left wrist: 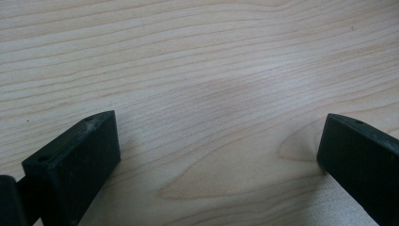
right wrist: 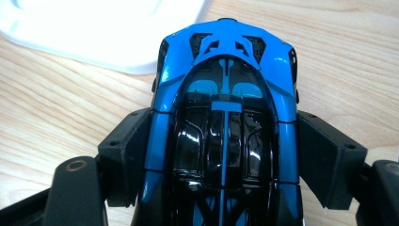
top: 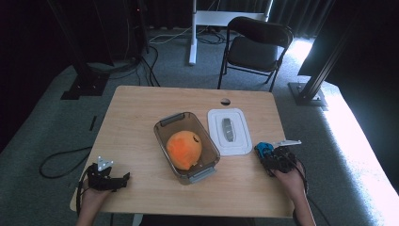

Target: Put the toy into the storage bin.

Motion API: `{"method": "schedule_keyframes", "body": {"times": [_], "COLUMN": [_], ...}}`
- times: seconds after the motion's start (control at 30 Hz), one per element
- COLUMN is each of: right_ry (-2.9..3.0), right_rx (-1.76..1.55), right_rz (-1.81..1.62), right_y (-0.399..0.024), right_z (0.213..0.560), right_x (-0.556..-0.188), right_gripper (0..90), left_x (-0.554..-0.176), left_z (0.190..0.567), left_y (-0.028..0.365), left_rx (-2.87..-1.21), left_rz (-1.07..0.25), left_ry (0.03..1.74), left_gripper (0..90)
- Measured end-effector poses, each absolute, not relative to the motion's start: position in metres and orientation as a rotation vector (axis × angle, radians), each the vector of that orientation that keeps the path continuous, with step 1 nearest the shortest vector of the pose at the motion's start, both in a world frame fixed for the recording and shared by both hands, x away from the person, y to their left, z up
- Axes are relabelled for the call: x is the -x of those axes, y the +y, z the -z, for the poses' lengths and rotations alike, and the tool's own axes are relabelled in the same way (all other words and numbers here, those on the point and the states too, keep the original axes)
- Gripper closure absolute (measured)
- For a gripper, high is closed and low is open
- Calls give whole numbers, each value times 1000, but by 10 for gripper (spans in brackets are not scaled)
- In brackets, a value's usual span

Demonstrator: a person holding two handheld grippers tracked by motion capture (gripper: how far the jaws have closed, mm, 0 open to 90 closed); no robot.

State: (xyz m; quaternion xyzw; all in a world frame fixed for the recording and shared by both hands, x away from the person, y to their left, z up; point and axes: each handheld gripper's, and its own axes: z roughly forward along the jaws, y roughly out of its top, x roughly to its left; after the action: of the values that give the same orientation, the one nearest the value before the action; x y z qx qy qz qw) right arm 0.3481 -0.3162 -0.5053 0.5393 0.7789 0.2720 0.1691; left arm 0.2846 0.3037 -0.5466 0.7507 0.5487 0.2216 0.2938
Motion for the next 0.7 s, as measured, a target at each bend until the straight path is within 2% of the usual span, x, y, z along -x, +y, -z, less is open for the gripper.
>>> {"method": "schedule_keyframes", "body": {"times": [0.7], "right_ry": [2220], "right_rx": [-1412], "right_rz": [-828], "right_y": [-298], "right_z": [447], "right_x": [-348], "right_gripper": [253], "left_x": [-285], "left_z": [547], "left_y": [304], "left_rx": [-1999], "left_rz": [-590], "left_ry": [1461], "left_gripper": [2]}}
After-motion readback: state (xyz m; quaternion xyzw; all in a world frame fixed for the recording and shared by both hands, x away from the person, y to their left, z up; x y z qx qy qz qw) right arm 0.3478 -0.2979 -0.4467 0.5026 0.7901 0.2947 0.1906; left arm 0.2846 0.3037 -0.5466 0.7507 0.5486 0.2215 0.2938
